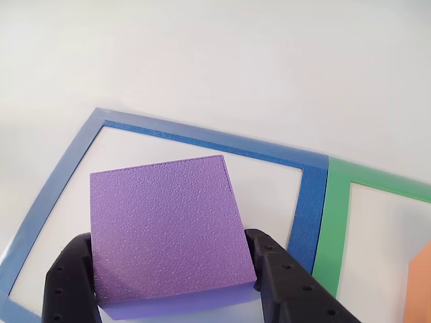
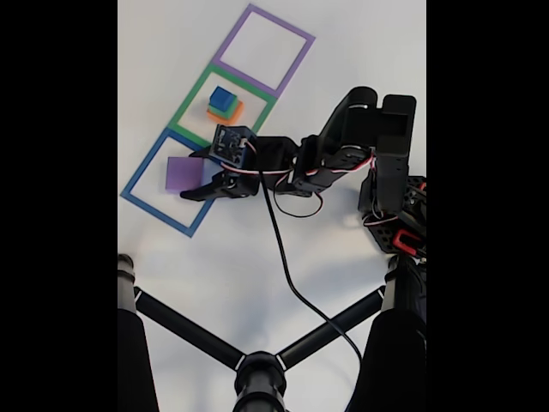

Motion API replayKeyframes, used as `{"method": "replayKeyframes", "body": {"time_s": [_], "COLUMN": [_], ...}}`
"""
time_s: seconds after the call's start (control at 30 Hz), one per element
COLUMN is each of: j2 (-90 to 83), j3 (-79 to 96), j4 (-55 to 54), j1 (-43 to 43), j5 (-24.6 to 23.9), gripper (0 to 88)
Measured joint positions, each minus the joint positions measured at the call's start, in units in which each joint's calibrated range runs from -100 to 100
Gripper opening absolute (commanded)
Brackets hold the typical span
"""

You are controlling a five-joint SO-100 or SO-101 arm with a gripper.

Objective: Tower of hanoi

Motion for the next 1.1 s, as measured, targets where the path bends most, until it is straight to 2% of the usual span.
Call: {"method": "replayKeyframes", "body": {"time_s": [0.27, 0.63, 0.73, 0.9, 1.1], "j2": [1.5, -1.8, -8.9, -21.8, -34.8], "j3": [-2.1, -1.5, -1.5, -5.0, -14.2], "j4": [0.0, 2.1, 9.6, 26.4, 51.4], "j1": [0.0, -0.1, 0.0, 0.0, 3.1], "j5": [0.0, 0.0, 0.0, 0.0, 0.0], "gripper": [30.1, 32.7, 30.9, 13.2, 5.1]}}
